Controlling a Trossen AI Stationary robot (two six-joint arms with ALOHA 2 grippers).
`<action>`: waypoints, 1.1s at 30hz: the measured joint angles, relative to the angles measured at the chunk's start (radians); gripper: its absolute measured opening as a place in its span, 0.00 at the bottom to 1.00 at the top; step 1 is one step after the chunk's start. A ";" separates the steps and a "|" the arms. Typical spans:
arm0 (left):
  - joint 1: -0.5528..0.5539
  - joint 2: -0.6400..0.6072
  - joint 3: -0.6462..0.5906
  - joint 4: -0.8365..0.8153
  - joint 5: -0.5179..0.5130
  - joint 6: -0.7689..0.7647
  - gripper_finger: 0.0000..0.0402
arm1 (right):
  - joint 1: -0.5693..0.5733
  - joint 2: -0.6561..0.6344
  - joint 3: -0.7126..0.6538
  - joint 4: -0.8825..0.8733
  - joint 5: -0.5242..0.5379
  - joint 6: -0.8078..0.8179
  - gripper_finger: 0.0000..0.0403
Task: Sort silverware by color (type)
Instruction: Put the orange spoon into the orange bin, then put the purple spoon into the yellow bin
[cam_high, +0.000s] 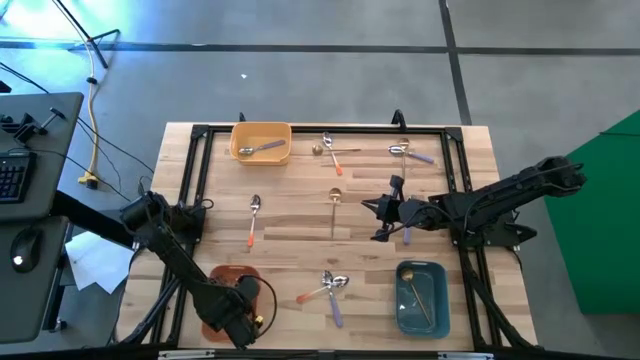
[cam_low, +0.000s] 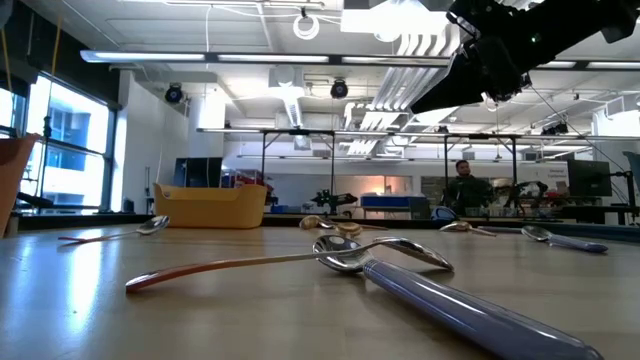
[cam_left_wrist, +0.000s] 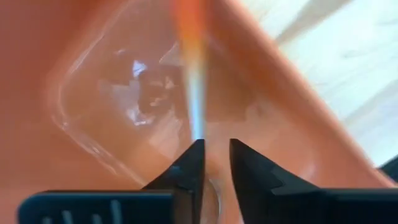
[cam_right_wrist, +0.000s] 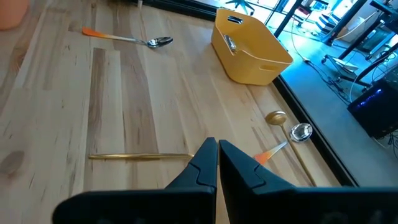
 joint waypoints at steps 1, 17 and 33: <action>0.000 0.000 0.007 -0.002 -0.009 0.011 0.19 | 0.000 0.000 0.000 -0.002 0.000 0.001 0.00; -0.001 0.000 0.147 -0.005 -0.390 0.544 0.29 | 0.000 0.000 0.000 -0.081 0.000 0.079 0.00; 0.102 0.000 0.003 0.415 -0.839 1.099 0.22 | 0.037 -0.007 0.000 -0.316 0.136 0.183 0.00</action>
